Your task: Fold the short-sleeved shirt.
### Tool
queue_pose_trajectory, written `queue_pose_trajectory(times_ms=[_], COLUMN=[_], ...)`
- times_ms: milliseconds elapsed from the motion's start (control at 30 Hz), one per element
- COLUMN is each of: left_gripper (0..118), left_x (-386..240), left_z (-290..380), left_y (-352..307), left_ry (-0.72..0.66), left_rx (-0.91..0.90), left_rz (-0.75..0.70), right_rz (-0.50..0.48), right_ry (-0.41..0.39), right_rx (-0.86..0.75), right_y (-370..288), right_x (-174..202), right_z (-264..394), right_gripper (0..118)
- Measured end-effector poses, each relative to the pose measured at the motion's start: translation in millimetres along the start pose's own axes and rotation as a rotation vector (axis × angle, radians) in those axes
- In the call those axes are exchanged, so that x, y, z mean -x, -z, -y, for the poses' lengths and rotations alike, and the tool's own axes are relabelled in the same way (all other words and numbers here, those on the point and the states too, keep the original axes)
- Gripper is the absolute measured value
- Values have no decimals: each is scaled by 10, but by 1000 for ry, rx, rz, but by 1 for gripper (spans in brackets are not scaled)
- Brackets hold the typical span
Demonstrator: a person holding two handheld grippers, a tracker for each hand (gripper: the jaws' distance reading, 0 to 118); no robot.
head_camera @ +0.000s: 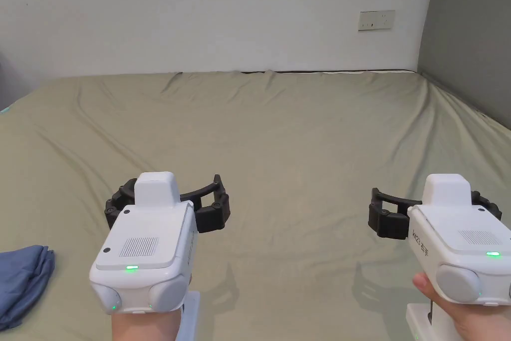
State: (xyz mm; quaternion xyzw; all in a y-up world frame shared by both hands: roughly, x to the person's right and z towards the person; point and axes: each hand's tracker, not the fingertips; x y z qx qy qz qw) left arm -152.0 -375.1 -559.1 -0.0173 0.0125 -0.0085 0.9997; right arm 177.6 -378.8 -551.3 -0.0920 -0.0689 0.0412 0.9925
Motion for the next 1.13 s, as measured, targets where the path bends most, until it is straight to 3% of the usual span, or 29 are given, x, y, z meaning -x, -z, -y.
queue_pose_trajectory(times_ms=[100,200,267,367,467,600,1133], left_gripper=[118,118,118,118,118,118,118], left_x=[-14,-17,-15,-16,-7,-7,-72], left_z=[-10,-18,-17,-6,3,0,26], left_y=[-6,-10,-9,6,17,15,-28], left_ry=[-8,-10,-5,-5,-13,-3,30], left_rx=[3,0,0,10,15,10,6], left_rz=[10,15,13,9,8,6,25], right_rz=[24,-65,-49,0,29,-20,-5], right_ry=[-130,-42,11,-9,-109,-2,0], right_rx=[-71,-8,20,8,-76,4,-15], right_y=[-15,-24,-30,-37,-63,-47,-43], right_x=[53,9,-7,57,93,94,169], right_z=[-22,-26,-46,-93,-92,-77,-103], right_gripper=[118,118,118,118,118,118,118])
